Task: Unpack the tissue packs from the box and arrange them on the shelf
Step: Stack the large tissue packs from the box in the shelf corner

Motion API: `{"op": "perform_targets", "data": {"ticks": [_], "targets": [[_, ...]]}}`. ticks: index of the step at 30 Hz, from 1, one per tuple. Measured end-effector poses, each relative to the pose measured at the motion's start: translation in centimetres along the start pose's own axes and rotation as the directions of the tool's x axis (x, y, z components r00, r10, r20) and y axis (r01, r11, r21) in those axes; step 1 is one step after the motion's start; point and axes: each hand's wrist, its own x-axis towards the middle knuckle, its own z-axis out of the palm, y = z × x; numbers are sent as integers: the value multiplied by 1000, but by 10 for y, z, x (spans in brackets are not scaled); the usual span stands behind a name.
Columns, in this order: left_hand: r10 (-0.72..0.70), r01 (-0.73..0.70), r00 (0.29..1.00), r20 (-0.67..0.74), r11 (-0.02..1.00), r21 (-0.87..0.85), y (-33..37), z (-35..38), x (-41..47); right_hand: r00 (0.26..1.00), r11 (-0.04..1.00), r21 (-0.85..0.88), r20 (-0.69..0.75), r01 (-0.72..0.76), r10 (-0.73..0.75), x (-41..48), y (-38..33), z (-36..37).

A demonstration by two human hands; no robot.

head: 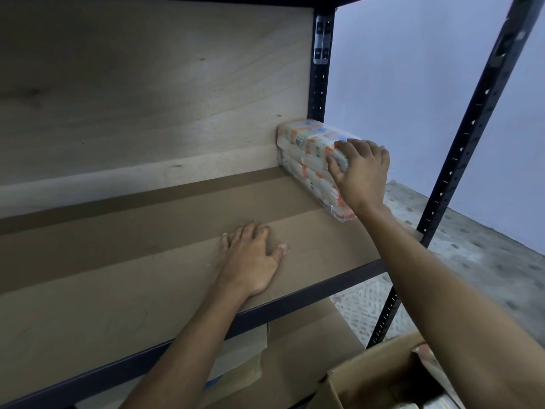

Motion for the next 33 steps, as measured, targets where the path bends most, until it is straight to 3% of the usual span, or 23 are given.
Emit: {"op": "perform_targets", "data": {"ticks": [14,28,33], "targets": [[-2,2,1000,-5,1000,-3,0,2,1,1000,999,28,20,-17,16,4,-1,4],[-11,10,1000,-6,1000,-15,1,-1,-1,972,999,47,233,3,-14,4,7,-32],[-16,16,1000,4,1000,-20,3,-5,-5,965,989,143,262,-27,-11,-11,7,-57]]}}
